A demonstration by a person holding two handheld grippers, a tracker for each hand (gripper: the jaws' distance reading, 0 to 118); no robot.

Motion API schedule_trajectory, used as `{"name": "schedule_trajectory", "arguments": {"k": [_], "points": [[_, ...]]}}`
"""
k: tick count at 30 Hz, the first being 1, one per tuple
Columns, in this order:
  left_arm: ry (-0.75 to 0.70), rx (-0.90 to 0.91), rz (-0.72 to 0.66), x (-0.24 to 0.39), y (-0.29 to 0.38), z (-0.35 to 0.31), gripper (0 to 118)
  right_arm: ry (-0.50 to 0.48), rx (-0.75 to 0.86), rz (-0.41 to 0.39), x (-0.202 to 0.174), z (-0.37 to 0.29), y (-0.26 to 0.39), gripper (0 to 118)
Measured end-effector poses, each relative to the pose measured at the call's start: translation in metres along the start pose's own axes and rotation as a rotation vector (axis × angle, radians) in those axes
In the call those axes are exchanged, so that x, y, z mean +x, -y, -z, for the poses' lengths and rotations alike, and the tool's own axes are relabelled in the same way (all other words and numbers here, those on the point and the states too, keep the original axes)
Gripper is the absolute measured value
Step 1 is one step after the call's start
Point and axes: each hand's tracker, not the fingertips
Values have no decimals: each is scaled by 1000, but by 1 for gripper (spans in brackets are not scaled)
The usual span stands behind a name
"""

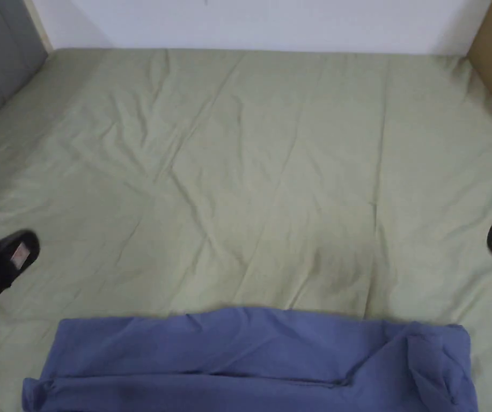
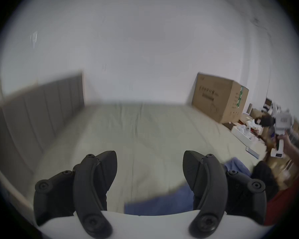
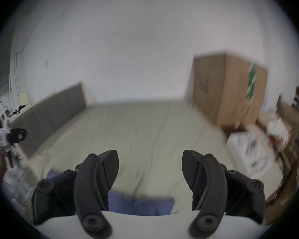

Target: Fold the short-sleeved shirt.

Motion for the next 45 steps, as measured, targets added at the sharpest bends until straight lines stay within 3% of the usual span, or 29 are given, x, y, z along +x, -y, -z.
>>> {"name": "schedule_trajectory", "arguments": {"k": [1,3,5,6,7,8,9,10,12,14,17,20,21,22,23,24,25,27,30,32,39,41,44,45], "points": [[7,72,39,17,-12,-2,84,25,80,-1,-7,-4,-5,81],[-14,193,98,51,-24,-8,76,-46,179,24,-21,-12,-12,80],[21,253,133,73,-30,-11,46,-35,173,32,-36,-16,-13,75],[9,269,156,85,-31,-11,13,-52,178,16,-41,-17,-10,53],[-26,277,166,96,-31,-11,1,-67,174,-15,-51,-16,-12,18],[-31,296,165,102,-30,-14,1,-35,169,-45,-59,-17,-10,2],[8,285,131,102,-29,-14,0,-40,175,-22,-62,-19,-7,2],[35,281,98,101,-26,-14,0,-134,139,-1,-63,-20,-7,2],[25,274,90,98,-21,-17,0,-94,136,-1,-69,-20,-1,2],[38,212,69,89,-16,-16,0,-155,111,8,-70,-21,2,1],[75,106,-48,61,-7,-16,0,-160,102,-5,-77,-21,8,1],[113,-31,-247,19,16,-5,0,-210,73,-3,-82,-20,14,1],[151,-138,-332,-1,27,4,6,-214,64,-2,-84,-20,16,1],[141,-198,-411,-4,31,10,20,-227,49,1,-85,-19,17,1],[118,-265,-481,-19,46,17,44,-266,26,10,-86,-19,19,1],[70,-357,-534,-34,65,25,81,-260,28,15,-87,-19,21,1],[65,-422,-577,-47,83,33,94,-263,20,14,-89,-18,22,1],[-26,-585,-535,-62,115,50,95,-285,7,6,-92,-17,23,1],[-51,-707,-630,-78,155,63,95,-301,-1,-15,-95,-18,22,1],[-133,-805,-624,-81,173,73,95,-306,-9,-19,-95,-20,23,1],[-92,-880,-654,-79,191,80,94,-300,-45,-4,-88,-18,27,1],[-5,-866,-687,-79,188,81,79,-296,-62,-9,-88,-16,30,1],[18,-913,-654,-74,190,89,15,-298,-75,-3,-88,-13,35,1],[66,-913,-689,-73,193,93,8,-297,-79,-2,-88,-12,36,1]]}}
